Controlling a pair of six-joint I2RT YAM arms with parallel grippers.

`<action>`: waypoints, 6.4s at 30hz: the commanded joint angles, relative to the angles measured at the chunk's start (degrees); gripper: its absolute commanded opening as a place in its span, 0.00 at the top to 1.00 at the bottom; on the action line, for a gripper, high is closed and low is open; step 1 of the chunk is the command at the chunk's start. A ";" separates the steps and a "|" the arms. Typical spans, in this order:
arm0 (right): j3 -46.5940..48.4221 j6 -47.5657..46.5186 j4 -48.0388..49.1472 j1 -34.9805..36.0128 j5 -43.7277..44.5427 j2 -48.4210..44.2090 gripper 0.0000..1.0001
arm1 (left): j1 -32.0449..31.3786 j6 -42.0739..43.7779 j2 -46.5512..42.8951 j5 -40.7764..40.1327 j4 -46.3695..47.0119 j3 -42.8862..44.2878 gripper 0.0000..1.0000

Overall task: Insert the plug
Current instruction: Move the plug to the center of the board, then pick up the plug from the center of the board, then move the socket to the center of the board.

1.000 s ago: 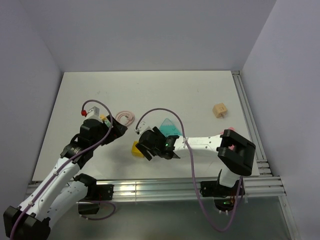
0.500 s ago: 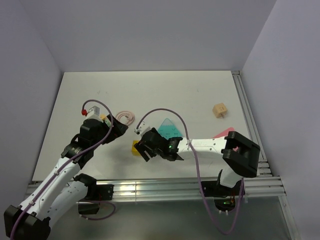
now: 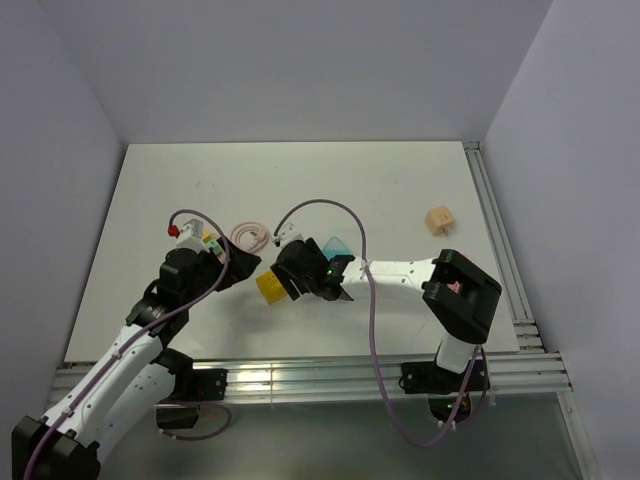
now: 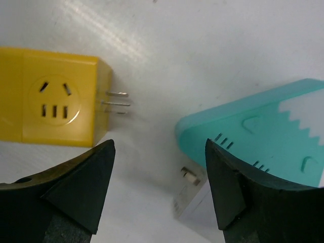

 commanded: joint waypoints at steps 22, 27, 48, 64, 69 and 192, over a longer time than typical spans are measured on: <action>0.72 4.49 4.72 -17.48 -16.45 -8.75 0.23 | 0.15 14.32 -15.82 8.48 32.36 -21.96 0.00; -2.53 5.20 5.51 -18.10 -17.94 -12.71 0.22 | 0.15 17.66 -9.86 11.03 36.86 -20.29 0.01; -8.77 7.75 10.43 -20.30 -20.76 -20.80 0.21 | -18.04 32.08 4.91 -7.77 12.63 3.34 0.00; -20.72 11.79 20.63 -22.49 -12.32 -29.94 0.20 | -20.77 42.09 23.47 -12.07 -17.97 24.01 0.01; -23.01 12.32 22.30 -22.93 -11.79 -32.32 0.20 | -19.72 46.58 20.03 -10.68 -16.48 20.40 0.01; -25.11 8.38 45.15 -20.39 -30.07 -21.40 0.06 | -10.57 34.11 19.16 3.21 -19.20 30.51 0.98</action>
